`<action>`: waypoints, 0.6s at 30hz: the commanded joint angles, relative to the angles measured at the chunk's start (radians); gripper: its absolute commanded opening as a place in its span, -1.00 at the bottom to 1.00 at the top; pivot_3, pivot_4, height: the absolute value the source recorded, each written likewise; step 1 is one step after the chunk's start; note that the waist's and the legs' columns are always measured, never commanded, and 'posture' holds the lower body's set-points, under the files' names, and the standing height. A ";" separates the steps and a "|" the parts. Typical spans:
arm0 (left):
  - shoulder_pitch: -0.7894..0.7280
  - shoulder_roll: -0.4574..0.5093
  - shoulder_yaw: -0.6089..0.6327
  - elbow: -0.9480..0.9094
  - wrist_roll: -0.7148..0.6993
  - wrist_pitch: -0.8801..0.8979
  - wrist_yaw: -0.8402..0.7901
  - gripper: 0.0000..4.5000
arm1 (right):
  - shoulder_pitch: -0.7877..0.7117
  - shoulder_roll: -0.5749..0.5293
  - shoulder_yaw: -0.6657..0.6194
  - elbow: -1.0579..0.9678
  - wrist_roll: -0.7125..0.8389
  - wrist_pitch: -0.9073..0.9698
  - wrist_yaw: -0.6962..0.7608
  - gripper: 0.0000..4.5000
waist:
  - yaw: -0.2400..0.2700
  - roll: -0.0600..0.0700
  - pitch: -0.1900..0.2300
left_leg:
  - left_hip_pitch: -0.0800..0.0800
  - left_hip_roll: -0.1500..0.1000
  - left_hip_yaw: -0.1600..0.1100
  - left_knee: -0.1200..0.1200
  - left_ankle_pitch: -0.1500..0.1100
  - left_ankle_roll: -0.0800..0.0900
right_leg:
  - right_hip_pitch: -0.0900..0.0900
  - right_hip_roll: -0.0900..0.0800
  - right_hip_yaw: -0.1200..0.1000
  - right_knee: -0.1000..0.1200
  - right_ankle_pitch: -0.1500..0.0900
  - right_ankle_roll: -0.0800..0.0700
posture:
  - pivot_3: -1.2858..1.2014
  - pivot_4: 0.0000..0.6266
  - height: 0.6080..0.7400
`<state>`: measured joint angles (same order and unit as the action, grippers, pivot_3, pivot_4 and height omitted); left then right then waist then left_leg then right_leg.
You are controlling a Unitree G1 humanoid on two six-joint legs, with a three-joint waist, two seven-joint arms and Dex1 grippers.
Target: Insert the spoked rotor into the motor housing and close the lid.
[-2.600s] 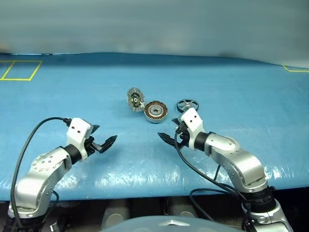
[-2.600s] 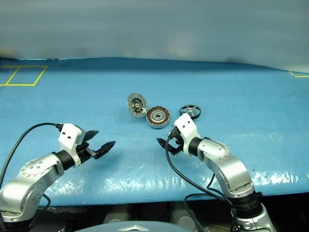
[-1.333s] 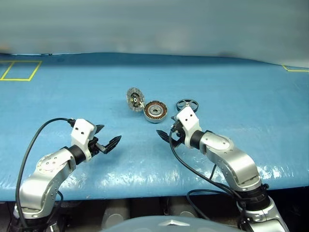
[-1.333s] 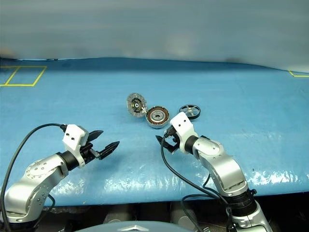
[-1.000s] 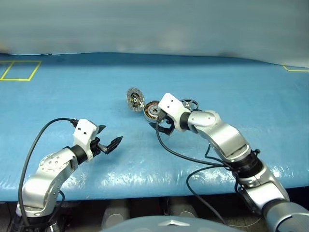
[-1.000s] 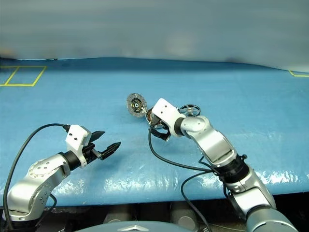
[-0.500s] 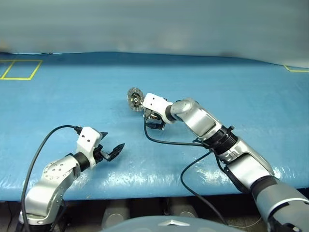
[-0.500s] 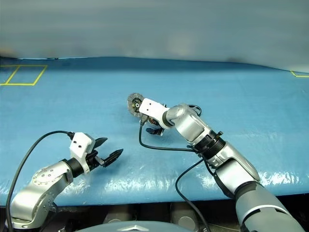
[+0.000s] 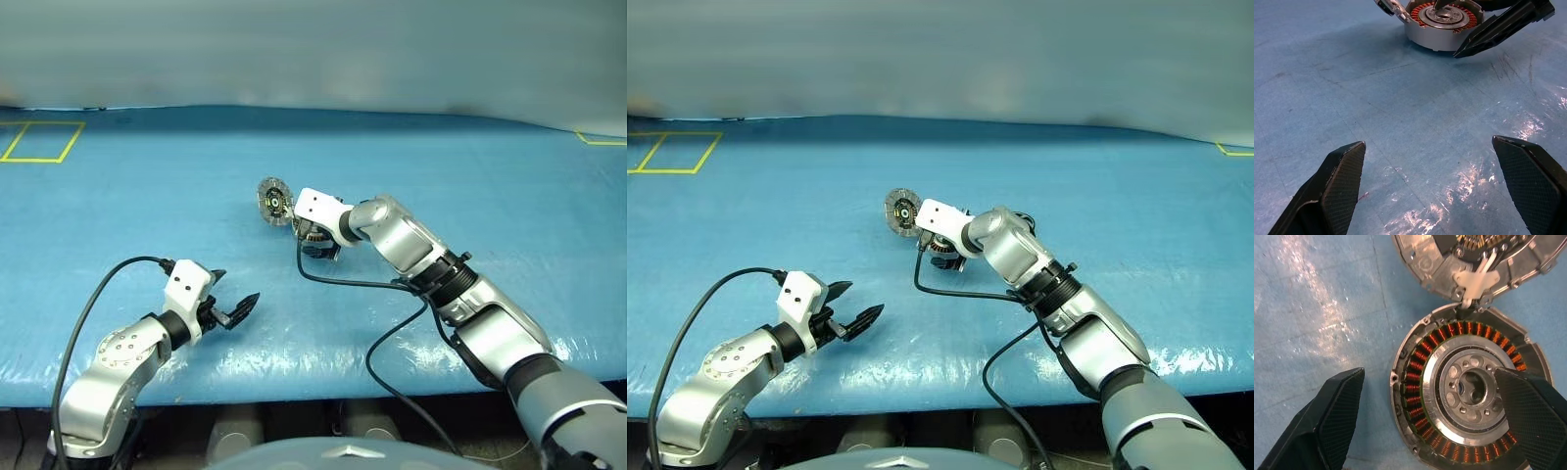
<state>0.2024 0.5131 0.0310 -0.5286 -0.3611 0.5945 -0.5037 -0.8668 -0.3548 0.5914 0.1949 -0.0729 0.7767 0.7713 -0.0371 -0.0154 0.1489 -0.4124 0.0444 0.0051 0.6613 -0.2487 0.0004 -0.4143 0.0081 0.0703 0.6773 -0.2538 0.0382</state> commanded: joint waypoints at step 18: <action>-0.019 -0.001 0.002 -0.024 0.005 -0.024 -0.009 1.00 | 0.041 0.020 -0.021 0.015 -0.026 0.027 0.024 0.98 | 0.000 0.000 0.000 | 0.001 0.000 0.000 0.000 0.000 0.000 | 0.001 0.000 0.000 0.000 0.000 0.000 | 0.03 -0.52 1.00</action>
<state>0.1864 0.5131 0.0280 -0.5285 -0.3550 0.5934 -0.5075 -0.8157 -0.3395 0.5706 0.1909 -0.0936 0.8074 0.7872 -0.0376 -0.0156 0.1488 -0.4115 0.0443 0.0052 0.6615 -0.2487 0.0004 -0.4132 0.0082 0.0703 0.6773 -0.2538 0.0382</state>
